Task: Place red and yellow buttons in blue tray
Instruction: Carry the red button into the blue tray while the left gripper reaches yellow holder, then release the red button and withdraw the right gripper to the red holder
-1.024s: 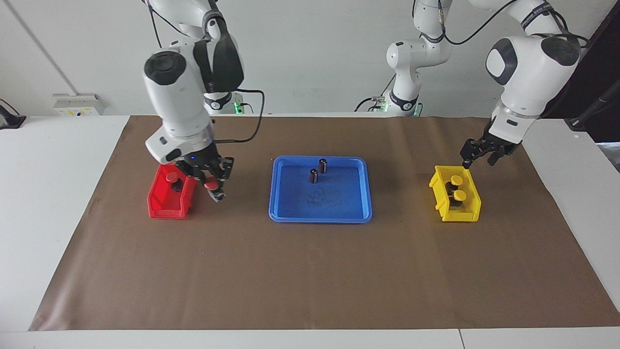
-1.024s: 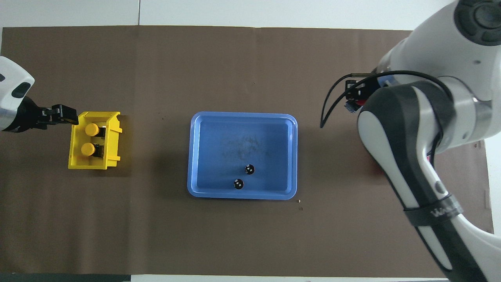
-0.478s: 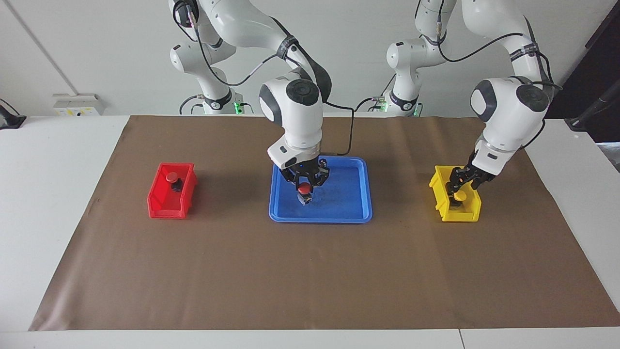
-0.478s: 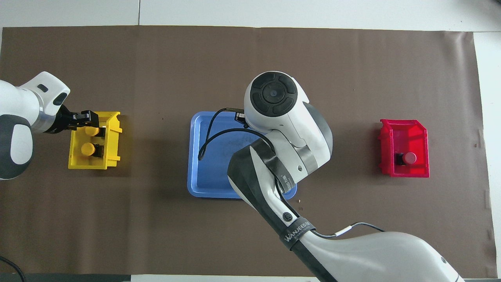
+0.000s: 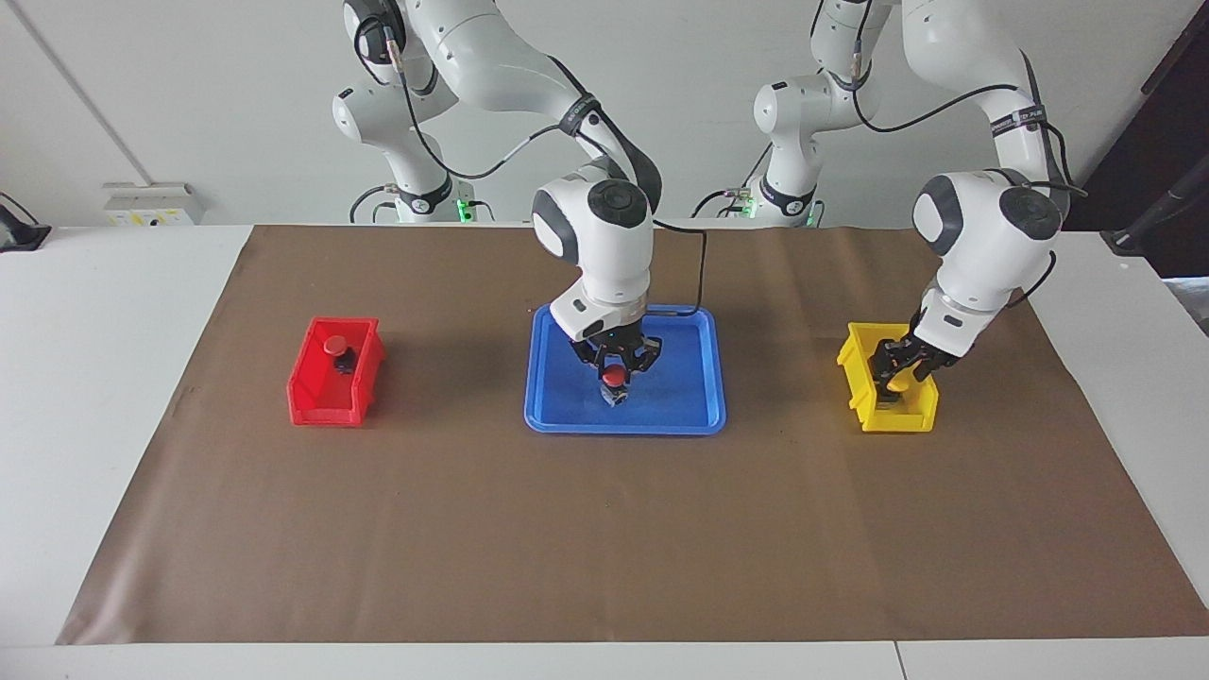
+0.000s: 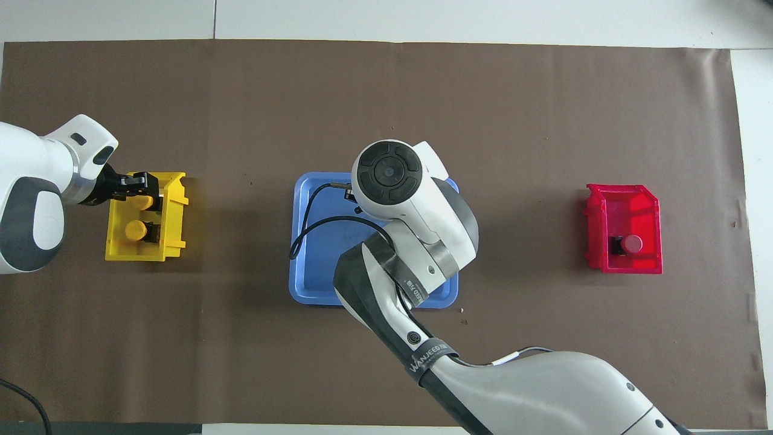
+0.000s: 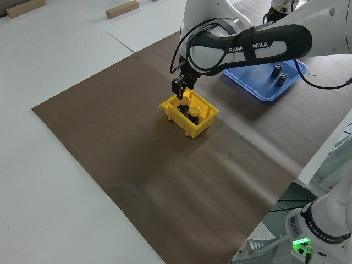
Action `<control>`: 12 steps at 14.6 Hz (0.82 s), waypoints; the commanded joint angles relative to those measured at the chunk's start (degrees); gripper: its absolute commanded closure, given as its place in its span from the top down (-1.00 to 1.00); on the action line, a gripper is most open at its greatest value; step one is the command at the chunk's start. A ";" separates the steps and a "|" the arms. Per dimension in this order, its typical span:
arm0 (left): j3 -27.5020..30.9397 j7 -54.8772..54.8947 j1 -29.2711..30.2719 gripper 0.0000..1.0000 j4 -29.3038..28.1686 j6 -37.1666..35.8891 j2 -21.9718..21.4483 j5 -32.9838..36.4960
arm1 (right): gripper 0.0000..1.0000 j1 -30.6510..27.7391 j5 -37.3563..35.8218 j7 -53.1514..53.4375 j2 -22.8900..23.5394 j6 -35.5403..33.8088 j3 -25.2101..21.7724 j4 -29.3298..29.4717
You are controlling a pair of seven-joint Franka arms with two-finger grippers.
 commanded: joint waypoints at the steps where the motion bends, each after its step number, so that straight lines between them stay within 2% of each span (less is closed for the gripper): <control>1: -0.19 1.71 1.43 0.29 -1.31 1.93 -0.37 0.85 | -0.35 0.66 0.20 1.22 -0.87 2.79 -0.36 -2.95; 2: -0.19 1.80 1.43 0.29 -1.49 1.94 -0.46 0.85 | -0.22 0.66 0.20 1.22 -1.13 3.92 -0.36 -4.26; 4: -0.19 1.89 1.43 0.29 -1.93 2.02 -0.46 0.85 | 0.38 0.57 0.20 1.22 -1.31 3.85 -0.45 -4.37; 5: -0.19 1.89 1.43 0.29 -2.19 2.81 -0.28 0.85 | 0.81 0.49 0.28 1.39 -1.22 2.80 -0.45 -2.97; 6: -0.19 1.81 1.43 0.29 -3.41 4.47 -0.37 0.85 | 1.00 0.22 0.29 1.66 -1.22 0.36 -0.53 0.09; 8: -0.19 1.81 1.43 0.30 -4.56 5.71 -0.54 0.85 | 1.00 -2.40 -0.06 0.00 -1.48 -9.11 -0.97 7.29; 9: -0.19 1.81 1.43 0.30 -4.74 5.80 -0.63 0.85 | 1.00 -5.29 -0.15 -3.93 -4.36 -12.03 -0.89 6.98; 10: -0.19 1.81 1.43 0.29 -4.83 5.89 -0.63 0.85 | 1.00 -8.19 -0.07 -8.05 -8.21 -13.28 -0.89 4.02; 11: -0.19 1.72 1.43 0.14 -4.83 5.89 -0.63 0.85 | 1.00 -11.61 -0.07 -12.19 -12.95 -13.90 -0.89 -0.89; 12: -0.19 1.37 1.43 -0.09 -4.74 6.06 -0.55 0.85 | 1.00 -15.12 -0.07 -18.75 -17.87 -12.95 -0.80 -7.20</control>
